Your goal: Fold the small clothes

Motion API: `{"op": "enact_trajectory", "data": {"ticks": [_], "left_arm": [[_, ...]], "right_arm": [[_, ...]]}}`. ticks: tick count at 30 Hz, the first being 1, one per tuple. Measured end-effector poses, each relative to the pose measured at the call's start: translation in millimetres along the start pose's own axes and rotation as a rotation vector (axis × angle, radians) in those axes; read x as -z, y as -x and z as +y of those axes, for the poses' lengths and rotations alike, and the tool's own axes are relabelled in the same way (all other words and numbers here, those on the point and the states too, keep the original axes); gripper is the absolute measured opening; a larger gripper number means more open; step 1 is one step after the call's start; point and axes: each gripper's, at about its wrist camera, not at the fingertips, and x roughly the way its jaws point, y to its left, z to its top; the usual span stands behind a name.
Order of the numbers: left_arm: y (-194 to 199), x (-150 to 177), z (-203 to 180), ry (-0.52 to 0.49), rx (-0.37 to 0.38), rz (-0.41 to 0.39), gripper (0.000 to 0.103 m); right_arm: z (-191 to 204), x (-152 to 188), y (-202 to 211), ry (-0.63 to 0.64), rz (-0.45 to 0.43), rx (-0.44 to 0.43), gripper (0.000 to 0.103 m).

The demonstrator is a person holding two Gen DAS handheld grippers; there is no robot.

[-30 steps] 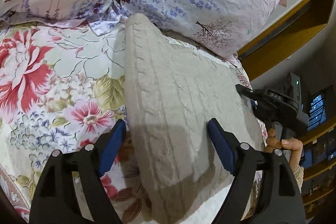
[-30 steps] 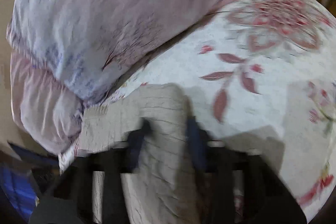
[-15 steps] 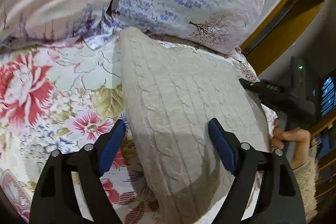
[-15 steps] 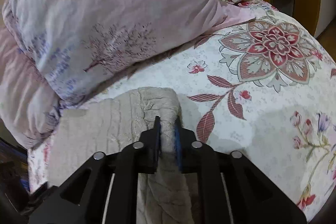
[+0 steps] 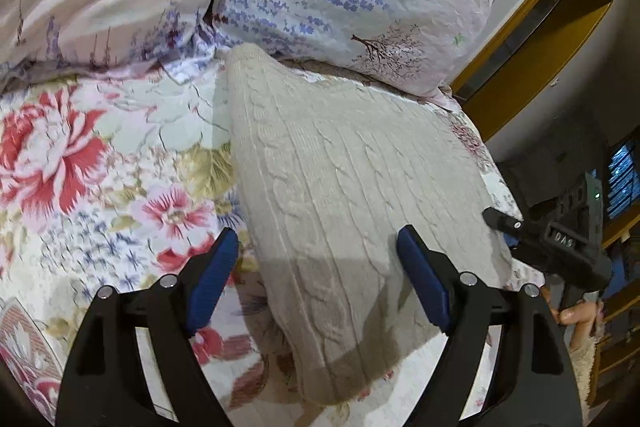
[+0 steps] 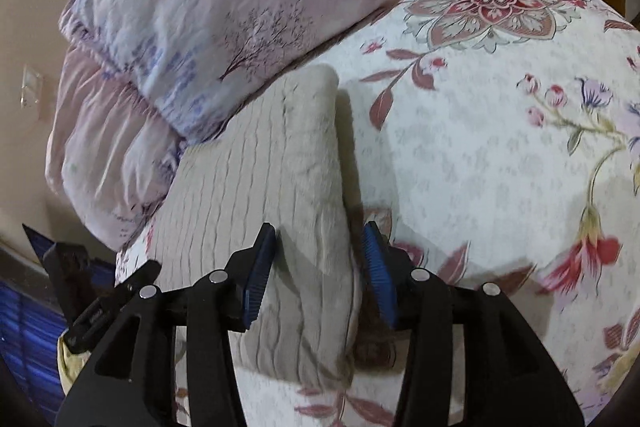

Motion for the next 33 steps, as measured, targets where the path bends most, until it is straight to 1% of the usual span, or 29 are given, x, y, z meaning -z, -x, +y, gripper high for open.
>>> {"op": "enact_trajectory", "data": {"ticks": [1,2,3,4,6,7,9,10,12,14,16,19,21,22,23,25,27,29,30,33], "left_arm": [[0.1,1.9,1.3,0.013,0.018,0.012,0.080],[0.2,4.5,3.6,0.032,0.046,0.027,0.074],[0.3,7.0,5.8,0.050,0.073,0.040,0.069],[1.7,9.4,7.9,0.064,0.080,0.040,0.066],[3.6,11.7,9.2,0.070,0.086,0.038,0.057],[5.1,13.0,10.2,0.075,0.091,0.037,0.054],[9.6,16.6,12.0,0.084,0.105,0.036,0.046],[12.0,18.7,12.1,0.082,0.110,0.034,0.044],[16.6,24.5,10.4,0.066,0.115,0.033,0.042],[17.4,27.9,7.4,0.038,0.102,0.031,0.042],[15.6,28.8,6.0,0.023,0.084,0.026,0.044],[9.7,27.3,7.1,0.027,0.078,0.041,0.053],[8.3,26.6,9.8,0.044,0.071,0.056,0.065],[8.5,25.4,11.8,0.055,0.073,0.062,0.066],[9.2,23.5,14.6,0.068,0.083,0.064,0.070],[10.6,19.0,21.0,0.109,0.099,0.070,0.076],[9.3,11.9,28.3,0.156,0.127,0.074,0.079],[5.9,5.2,34.6,0.196,0.148,0.078,0.079],[4.1,2.1,37.4,0.210,0.157,0.078,0.079],[1.1,-5.3,43.1,0.247,0.177,0.075,0.079]], "right_arm": [[2.6,1.9,0.4,0.018,-0.005,-0.002,0.034],[5.1,3.3,2.2,0.032,-0.017,-0.002,0.023],[8.8,5.2,6.5,0.060,-0.038,0.011,0.017],[13.4,6.9,10.7,0.087,-0.055,0.025,0.013],[20.1,10.0,17.3,0.109,-0.082,0.019,0.012],[21.8,11.4,21.0,0.115,-0.093,0.015,0.011],[24.1,15.4,28.0,0.130,-0.111,0.017,0.011],[22.1,17.8,30.2,0.139,-0.114,0.027,0.011],[18.8,23.3,28.2,0.160,-0.106,0.083,0.011],[12.5,27.2,18.1,0.169,-0.085,0.140,0.011],[8.9,26.9,12.7,0.167,-0.096,0.159,0.011],[10.2,22.8,5.7,0.168,-0.093,0.199,0.015],[9.8,18.2,7.6,0.159,-0.078,0.206,0.021],[7.5,14.7,11.3,0.139,-0.074,0.192,0.034],[5.5,12.6,15.2,0.118,-0.076,0.179,0.050],[-1.4,4.7,25.3,0.057,-0.095,0.113,0.065],[-10.2,-5.2,30.6,-0.014,-0.106,0.032,0.067],[-16.6,-16.1,26.6,-0.074,-0.083,-0.036,0.069],[-18.5,-21.3,22.7,-0.092,-0.069,-0.049,0.069],[-24.4,-34.5,5.3,-0.132,-0.012,-0.044,0.069]]}}
